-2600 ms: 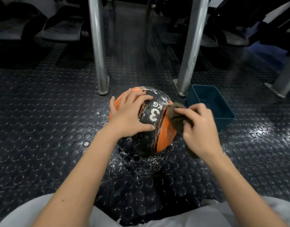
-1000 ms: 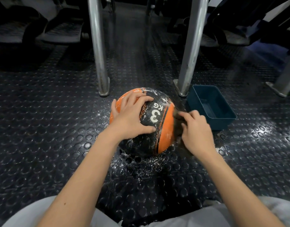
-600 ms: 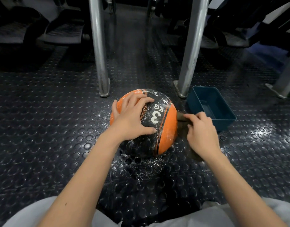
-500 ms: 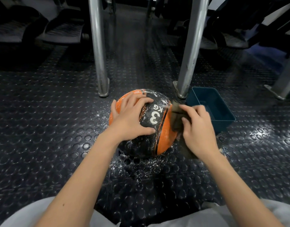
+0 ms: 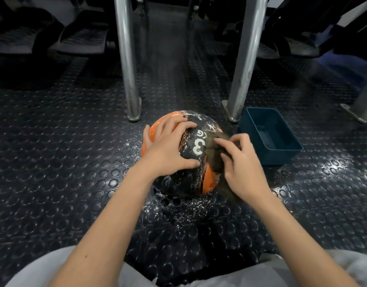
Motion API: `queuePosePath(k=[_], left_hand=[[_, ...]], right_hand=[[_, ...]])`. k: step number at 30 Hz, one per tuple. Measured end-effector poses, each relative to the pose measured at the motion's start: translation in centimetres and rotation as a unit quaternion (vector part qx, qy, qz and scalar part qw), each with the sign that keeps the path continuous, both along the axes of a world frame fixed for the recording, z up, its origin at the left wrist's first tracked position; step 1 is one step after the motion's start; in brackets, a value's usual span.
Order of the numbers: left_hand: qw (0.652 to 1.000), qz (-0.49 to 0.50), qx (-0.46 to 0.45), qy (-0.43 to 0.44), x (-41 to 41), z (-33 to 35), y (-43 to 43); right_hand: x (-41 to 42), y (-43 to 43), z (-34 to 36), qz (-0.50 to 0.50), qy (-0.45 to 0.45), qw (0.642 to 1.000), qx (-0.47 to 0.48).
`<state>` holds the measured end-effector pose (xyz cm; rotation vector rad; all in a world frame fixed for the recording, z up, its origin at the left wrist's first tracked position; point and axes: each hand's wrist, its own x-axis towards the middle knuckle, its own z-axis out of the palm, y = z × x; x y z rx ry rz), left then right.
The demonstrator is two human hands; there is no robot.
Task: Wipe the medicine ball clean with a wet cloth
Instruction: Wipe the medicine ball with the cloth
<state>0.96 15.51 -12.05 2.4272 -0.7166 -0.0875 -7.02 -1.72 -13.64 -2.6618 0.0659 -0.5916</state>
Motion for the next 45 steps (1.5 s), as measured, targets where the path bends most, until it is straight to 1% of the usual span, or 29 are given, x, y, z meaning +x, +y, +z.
queuePosePath(k=[2,3,4,5,7,8,9,10,11,13,14,15,17,18,20,21,22,24,26,27,29,31,32,33,36,38,41,43,45], left_hand=[[1.0,-0.002,-0.001,0.003,0.0,0.0,0.0],[1.0,-0.004,-0.002,0.003,0.0,0.0,0.0],[1.0,-0.005,-0.002,0.003,0.1,0.0,0.0],[1.0,-0.005,-0.001,0.002,0.1,0.0,0.0],[1.0,-0.003,0.004,-0.002,0.1,0.0,0.1],[1.0,-0.002,0.007,-0.003,0.1,0.0,0.0],[1.0,0.0,0.008,-0.005,0.1,0.0,0.1],[1.0,0.0,0.007,-0.006,0.1,0.0,0.1],[1.0,0.0,0.006,-0.004,0.1,-0.1,0.1],[1.0,-0.003,0.002,-0.001,0.1,-0.1,0.0],[1.0,-0.004,0.001,-0.001,0.1,-0.1,0.0],[1.0,-0.006,0.002,-0.001,0.1,-0.2,-0.1],[1.0,-0.003,0.002,-0.006,0.1,-0.3,-0.2],[1.0,-0.001,0.003,-0.008,0.1,-0.3,-0.2],[1.0,0.001,0.001,-0.01,0.1,-0.3,-0.1],[1.0,0.002,0.0,-0.009,0.1,-0.3,0.0],[1.0,0.001,-0.001,-0.007,0.1,-0.2,0.0],[1.0,-0.002,-0.002,-0.007,0.0,-0.2,-0.2],[1.0,-0.004,-0.002,-0.009,-0.1,-0.2,-0.3],[1.0,-0.005,0.0,-0.011,-0.1,-0.3,-0.3],[1.0,-0.003,0.003,-0.015,-0.1,-0.3,-0.4],[1.0,-0.001,0.001,-0.018,-0.1,-0.3,-0.4],[1.0,-0.001,0.001,-0.019,-0.1,-0.3,-0.3],[1.0,-0.003,0.003,-0.019,-0.1,-0.3,-0.3],[1.0,-0.011,0.015,-0.014,0.1,0.0,-0.1],[0.999,-0.024,0.025,-0.008,0.4,0.3,0.2],[0.998,-0.032,0.046,-0.002,0.6,0.7,1.0],[0.998,-0.021,0.052,-0.006,0.6,0.7,1.2],[0.998,-0.006,0.054,-0.011,0.5,0.5,1.0]], right_hand=[[0.1,-1.4,-0.6,-0.088,0.065,0.994,-0.017],[0.0,-1.9,-0.5,-0.122,0.07,0.99,-0.02],[0.0,-2.0,-0.1,-0.135,0.047,0.99,-0.008],[0.0,-1.7,0.4,-0.123,0.003,0.992,0.013],[0.1,-0.5,1.3,-0.042,-0.079,0.995,0.037],[0.0,0.1,1.3,0.005,-0.095,0.995,0.031],[0.0,0.4,0.8,0.035,-0.089,0.995,0.015],[-0.1,0.5,0.2,0.039,-0.067,0.997,-0.003],[-0.1,0.2,-0.4,0.014,-0.036,0.999,-0.019],[0.1,-0.9,-0.6,-0.079,0.024,0.996,-0.034],[0.1,-1.4,-0.3,-0.106,0.021,0.994,-0.028],[0.1,-1.5,0.2,-0.11,-0.01,0.994,-0.012],[0.1,-0.6,1.3,-0.059,-0.09,0.994,0.017],[0.0,-0.1,1.5,-0.018,-0.11,0.994,0.019],[-0.1,0.9,0.7,0.048,-0.09,0.995,0.009],[0.0,0.8,0.0,0.05,-0.063,0.997,-0.003],[0.2,0.4,-0.4,0.026,-0.036,0.999,-0.016],[0.5,-1.1,-0.7,-0.068,0.009,0.997,-0.036],[0.5,-1.9,0.1,-0.116,-0.013,0.993,-0.024],[0.3,-1.7,0.6,-0.11,-0.041,0.993,-0.004],[0.1,-0.5,1.2,-0.047,-0.077,0.996,0.013],[-0.1,0.7,0.8,0.036,-0.06,0.997,0.008],[-0.1,1.0,0.5,0.053,-0.04,0.998,0.009],[0.0,0.7,0.1,0.042,-0.024,0.999,0.009],[0.3,-1.0,-0.2,-0.064,0.016,0.998,-0.007],[0.1,-1.8,0.5,-0.087,0.018,0.995,0.041],[-0.1,-1.4,1.8,-0.043,-0.02,0.992,0.119],[-0.2,-0.8,2.0,-0.005,-0.057,0.993,0.101],[-0.1,-0.5,1.3,0.002,-0.046,0.997,0.067]])
